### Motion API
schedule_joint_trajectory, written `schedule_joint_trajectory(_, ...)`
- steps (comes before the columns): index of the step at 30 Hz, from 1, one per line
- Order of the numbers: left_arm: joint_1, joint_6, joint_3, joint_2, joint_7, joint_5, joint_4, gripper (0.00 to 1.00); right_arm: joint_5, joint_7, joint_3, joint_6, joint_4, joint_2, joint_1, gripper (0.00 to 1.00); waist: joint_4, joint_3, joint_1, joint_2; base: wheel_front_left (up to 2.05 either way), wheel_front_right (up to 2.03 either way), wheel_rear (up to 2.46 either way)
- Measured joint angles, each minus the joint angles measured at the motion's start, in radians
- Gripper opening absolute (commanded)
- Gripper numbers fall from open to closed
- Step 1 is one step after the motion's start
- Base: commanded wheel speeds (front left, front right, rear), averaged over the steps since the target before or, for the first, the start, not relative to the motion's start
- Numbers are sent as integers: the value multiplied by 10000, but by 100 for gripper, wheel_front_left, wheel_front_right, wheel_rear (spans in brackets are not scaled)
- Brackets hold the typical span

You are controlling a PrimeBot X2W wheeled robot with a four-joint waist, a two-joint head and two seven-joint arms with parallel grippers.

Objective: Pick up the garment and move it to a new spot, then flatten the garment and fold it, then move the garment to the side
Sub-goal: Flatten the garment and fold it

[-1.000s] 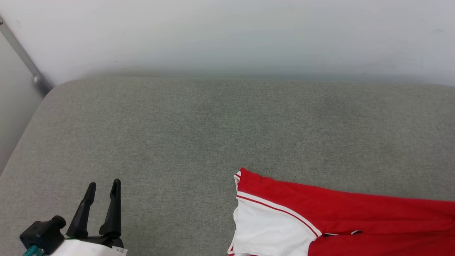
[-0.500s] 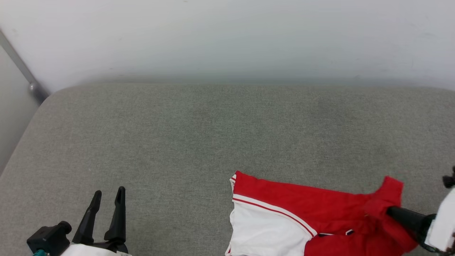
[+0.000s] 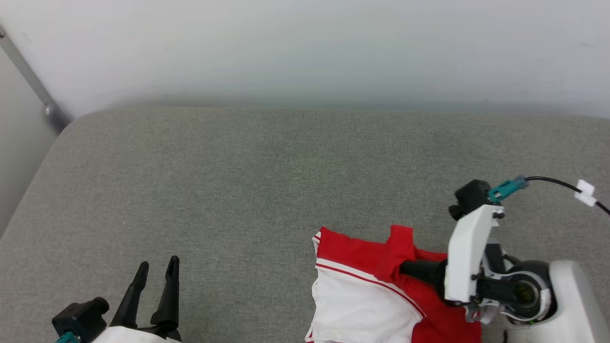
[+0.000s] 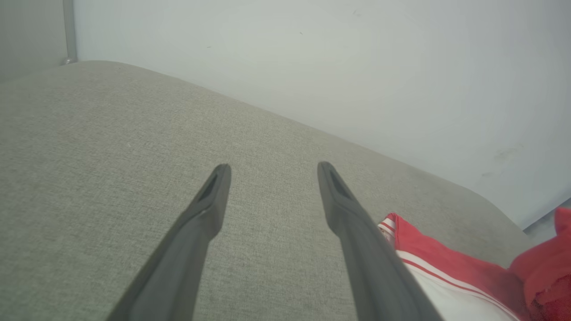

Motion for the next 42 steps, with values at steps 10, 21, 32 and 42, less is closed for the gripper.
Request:
schedule_joint_trajectory(10, -381, 0, -451, 109, 0, -215, 428, 100, -224, -2165, 2341, 0, 3200, 171, -1317, 0, 288, 128, 0, 0, 0, 0, 0)
schedule_joint_trajectory(21, -621, 0, -715, 79, 0, -412, 794, 100, 1108, -4113, 4660, 0, 5779, 190, -2694, 63, 475, 174, 0, 0, 0, 0, 0)
schedule_joint_trajectory(32, -681, 0, -608, -94, 0, -596, 945, 100, 2067, -6125, 5453, 0, 5850, 117, -3087, 100, 137, 141, -1, 0, 0, 0, 0)
schedule_joint_trajectory(42, -521, -2, -401, -190, 0, -717, 203, 100, 1315, -10657, 4987, 0, 3296, -2084, -1442, 100, -90, -54, -1, 0, 0, 0, 0)
